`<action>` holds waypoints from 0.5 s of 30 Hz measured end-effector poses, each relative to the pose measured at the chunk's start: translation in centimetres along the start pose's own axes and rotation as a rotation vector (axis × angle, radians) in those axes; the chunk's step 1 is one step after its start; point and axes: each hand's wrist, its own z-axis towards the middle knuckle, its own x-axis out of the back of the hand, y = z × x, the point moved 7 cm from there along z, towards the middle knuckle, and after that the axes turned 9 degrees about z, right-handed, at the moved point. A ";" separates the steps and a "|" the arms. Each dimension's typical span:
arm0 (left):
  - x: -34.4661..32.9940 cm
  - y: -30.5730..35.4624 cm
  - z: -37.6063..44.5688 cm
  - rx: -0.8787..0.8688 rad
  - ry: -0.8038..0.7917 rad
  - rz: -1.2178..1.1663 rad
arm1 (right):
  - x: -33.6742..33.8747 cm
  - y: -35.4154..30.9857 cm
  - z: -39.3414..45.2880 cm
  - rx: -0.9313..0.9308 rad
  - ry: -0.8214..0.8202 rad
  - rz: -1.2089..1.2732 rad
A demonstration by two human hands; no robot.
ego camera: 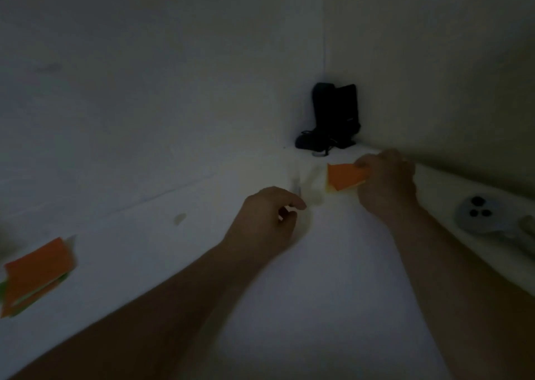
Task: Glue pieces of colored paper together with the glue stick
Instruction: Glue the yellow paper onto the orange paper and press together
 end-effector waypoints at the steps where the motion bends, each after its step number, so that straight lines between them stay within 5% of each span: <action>1: -0.4 0.2 0.4 -0.031 0.019 0.005 | -0.7 1.1 0.2 -0.068 -0.050 -0.041; 7: -1.0 -0.3 1.3 -0.073 0.107 -0.071 | -1.3 3.0 1.2 -0.115 0.042 -0.081; 15: 2.9 -3.9 -0.6 0.028 0.162 -0.125 | 7.5 -4.5 -1.3 0.395 0.603 0.328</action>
